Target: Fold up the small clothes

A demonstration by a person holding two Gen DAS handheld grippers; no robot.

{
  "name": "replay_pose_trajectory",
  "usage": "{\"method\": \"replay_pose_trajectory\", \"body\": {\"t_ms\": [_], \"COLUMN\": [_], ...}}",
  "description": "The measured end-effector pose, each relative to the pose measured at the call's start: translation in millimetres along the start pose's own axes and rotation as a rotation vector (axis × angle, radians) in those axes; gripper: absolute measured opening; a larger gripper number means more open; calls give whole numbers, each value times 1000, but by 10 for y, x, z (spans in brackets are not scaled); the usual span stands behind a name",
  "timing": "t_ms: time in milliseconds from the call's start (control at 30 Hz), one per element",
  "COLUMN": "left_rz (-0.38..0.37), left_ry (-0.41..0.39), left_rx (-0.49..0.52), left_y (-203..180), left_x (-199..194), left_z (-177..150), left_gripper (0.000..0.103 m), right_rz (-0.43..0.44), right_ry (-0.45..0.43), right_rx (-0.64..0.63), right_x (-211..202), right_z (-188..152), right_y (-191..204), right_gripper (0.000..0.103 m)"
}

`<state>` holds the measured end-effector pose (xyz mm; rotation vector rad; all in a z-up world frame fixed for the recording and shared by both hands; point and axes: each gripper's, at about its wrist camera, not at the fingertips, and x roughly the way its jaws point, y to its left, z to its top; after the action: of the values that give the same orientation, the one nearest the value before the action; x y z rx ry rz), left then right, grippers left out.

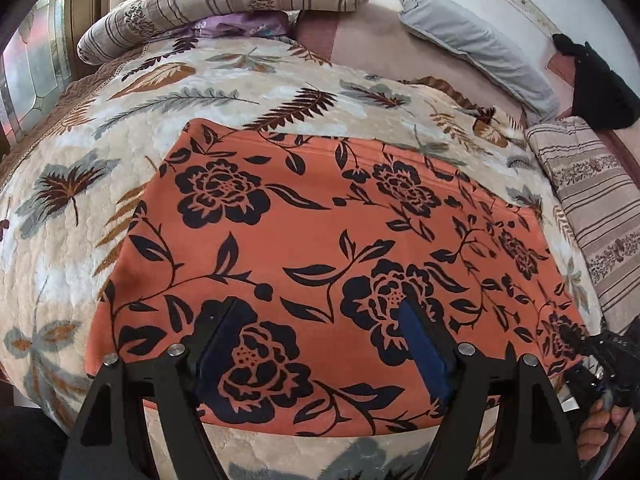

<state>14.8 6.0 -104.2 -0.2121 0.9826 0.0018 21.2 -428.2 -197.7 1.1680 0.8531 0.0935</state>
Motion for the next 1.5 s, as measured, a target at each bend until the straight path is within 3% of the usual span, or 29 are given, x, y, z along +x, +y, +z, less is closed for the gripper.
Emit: {"method": "replay_pose_trajectory", "body": {"t_ms": [133,200,233,267,300,333,367,400,500,633,733,800,833,867,900,933,1000,1067,1167,1200,1267,1367,1500], "left_rz": [7,7,7,16,32,52,73,96,113,106,98,98,97,93,89,86,92,96,95,100,103,104,102], "left_ry": [8,12,17,20,25,27,18,11,-14,-15,-17,-21,-22,-21,-19,-16,-12,-5,-2,-1,3,12,21], "left_rx": [-3,-10,-10,1,21,55,95,135,155,155,154,161,164,164,162,160,159,157,150,150,145,141,140], "left_y": [3,7,7,-1,-20,-54,-99,-152,-171,-156,-147,-154,-151,-145,-139,-135,-149,-155,-153,-162,-166,-168,-170], "left_x": [49,67,91,126,165,203,224,242,248,248,258,267,269,272,275,277,288,290,292,295,295,298,299], "left_z": [-38,-26,-18,-18,-26,-42,-62,-89,-137,-131,-128,-133,-133,-129,-121,-115,-108,-97,-93,-96,-92,-83,-78], "left_gripper": [80,80,80,81,82,83,85,86,87,89,90,90,91,91,91,92,92,93,93,93,93,93,93], "right_rz": [-128,-220,-228,-159,-141,-140,-135,-122,-56,-10,-113,-156,-154,-186,-213,-225,-338,-304,-369,-362,-302,-149,18], "right_ry": [-79,-53,17,21,21,18,-4,-43,-63,98,155,198,225,231,209,161,38,13,-59,-90,-126,4,273], "right_rx": [-210,-198,-141,-90,-70,-78,-100,-124,-250,-327,-421,-407,-416,-447,-460,-454,-407,-354,-419,-437,-480,-513,-506], "right_x": [-287,-261,-182,-216,-295,-380,-485,-598,-689,-104,418,740,862,935,945,908,830,765,479,359,110,59,317], "right_z": [-154,-190,-183,-171,-134,-93,-51,-5,258,789,1084,1234,1251,1243,1234,1242,1306,1319,1155,1075,866,471,-30], "right_y": [332,148,-25,-124,-147,-112,-52,18,309,637,770,778,803,844,879,877,751,672,826,883,1015,1197,1121], "right_gripper": [10,16,21,21,33,60,75,82,82,82,82,79,45,18,15,15,15,19,50,72,77,77,76]}}
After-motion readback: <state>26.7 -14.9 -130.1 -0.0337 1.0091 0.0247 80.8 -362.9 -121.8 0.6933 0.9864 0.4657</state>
